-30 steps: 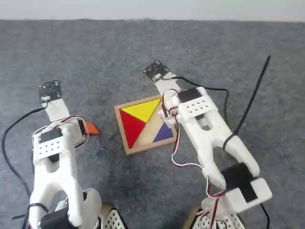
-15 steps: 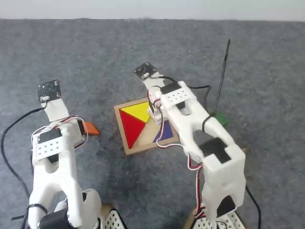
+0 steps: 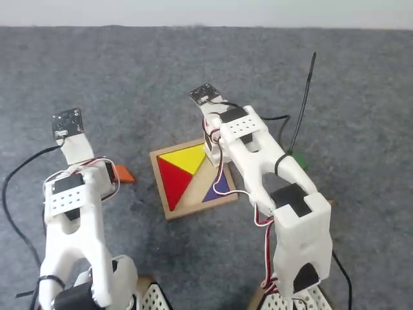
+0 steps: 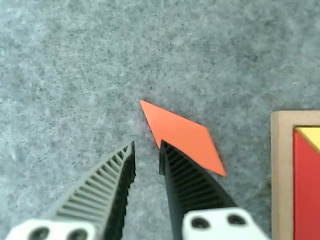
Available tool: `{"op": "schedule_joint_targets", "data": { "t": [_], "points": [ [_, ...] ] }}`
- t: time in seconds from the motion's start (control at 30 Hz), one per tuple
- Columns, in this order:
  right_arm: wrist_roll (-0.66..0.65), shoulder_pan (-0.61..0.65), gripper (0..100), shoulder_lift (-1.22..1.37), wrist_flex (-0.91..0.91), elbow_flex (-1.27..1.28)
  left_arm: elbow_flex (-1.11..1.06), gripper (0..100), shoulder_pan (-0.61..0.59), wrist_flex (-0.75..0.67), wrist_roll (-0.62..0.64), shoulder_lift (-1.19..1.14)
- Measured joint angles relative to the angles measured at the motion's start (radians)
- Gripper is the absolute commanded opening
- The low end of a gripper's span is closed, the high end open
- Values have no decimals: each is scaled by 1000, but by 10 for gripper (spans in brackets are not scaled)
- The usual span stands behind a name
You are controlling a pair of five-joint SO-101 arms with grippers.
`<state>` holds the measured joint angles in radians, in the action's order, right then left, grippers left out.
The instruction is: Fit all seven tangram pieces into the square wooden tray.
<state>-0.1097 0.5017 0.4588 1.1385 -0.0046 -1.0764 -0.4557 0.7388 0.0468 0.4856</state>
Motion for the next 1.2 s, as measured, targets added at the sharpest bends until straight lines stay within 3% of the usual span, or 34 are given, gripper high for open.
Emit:
{"op": "schedule_joint_targets", "data": {
  "t": [0.27, 0.47, 0.67, 0.9, 1.07, 1.2],
  "points": [
    [60, -2, 22, 0, 57, 0, 0, 80, 0, 17, 0, 0],
    [20, 5, 227, -28, 112, 0, 0, 80, 0, 43, 0, 0],
    [-44, -40, 201, -235, 238, 0, 0, 80, 0, 43, 0, 0],
    [-146, -239, 202, -506, 416, 35, 0, 80, 0, 43, 0, 0],
    [-345, -433, 202, -655, 420, 226, 0, 80, 0, 43, -17, 0],
    [-497, -499, 202, -802, 347, 473, 0, 80, 6, 43, -23, 0]
  ]
}}
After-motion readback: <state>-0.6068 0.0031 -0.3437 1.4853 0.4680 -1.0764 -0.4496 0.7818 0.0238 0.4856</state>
